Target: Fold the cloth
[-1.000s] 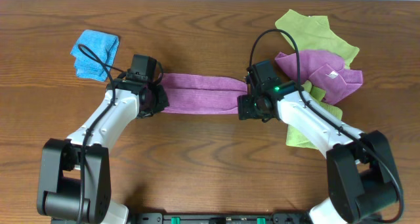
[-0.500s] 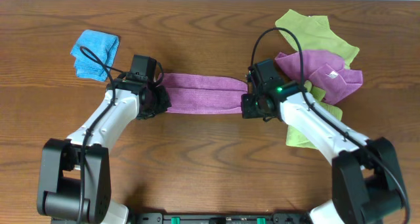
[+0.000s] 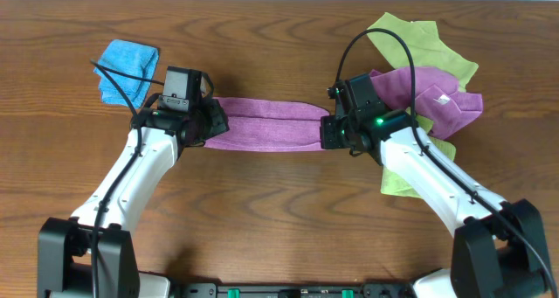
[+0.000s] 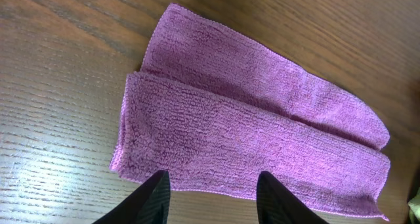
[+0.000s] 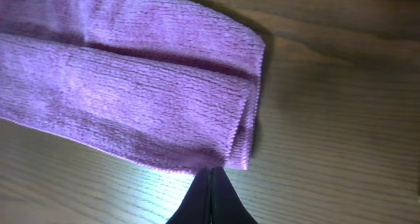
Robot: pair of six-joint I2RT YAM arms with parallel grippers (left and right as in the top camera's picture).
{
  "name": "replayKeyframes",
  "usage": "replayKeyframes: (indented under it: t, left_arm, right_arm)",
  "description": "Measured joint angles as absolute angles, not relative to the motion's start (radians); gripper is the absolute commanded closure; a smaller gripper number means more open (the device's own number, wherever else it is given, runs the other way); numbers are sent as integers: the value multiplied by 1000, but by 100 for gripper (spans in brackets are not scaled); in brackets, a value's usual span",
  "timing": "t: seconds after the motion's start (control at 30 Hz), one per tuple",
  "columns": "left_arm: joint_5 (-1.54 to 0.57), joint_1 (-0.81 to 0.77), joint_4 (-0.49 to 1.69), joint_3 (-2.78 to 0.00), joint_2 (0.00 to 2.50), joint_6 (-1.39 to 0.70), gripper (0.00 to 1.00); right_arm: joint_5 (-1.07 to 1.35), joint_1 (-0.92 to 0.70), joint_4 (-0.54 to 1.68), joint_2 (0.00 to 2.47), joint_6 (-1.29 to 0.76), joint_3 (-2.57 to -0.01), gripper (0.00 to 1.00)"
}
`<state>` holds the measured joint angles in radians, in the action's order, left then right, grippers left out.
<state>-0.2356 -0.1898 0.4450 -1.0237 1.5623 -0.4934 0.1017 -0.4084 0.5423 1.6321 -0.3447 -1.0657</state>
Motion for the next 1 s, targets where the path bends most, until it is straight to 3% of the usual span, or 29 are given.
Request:
replayKeyframes:
  t: [0.03,0.13,0.2,1.0]
  left_arm:
    - [-236,-190,445,-1024,1562,-493,59]
    - [-223,-190,442,-1024,1563,-497,85]
    - [-213,-190,436,-1024,1568,-500,94]
    - [-202,-212,170,-1024,1842,-518,95]
  right_arm:
    - [111,-408,540,1632,-345,-1066,99]
    - [141,-408,518,1632,-345,-1066,98]
    - [164,-408,501,1632,-345,-1066,99]
    - [178,-408,225,1883,-379,-1066,99]
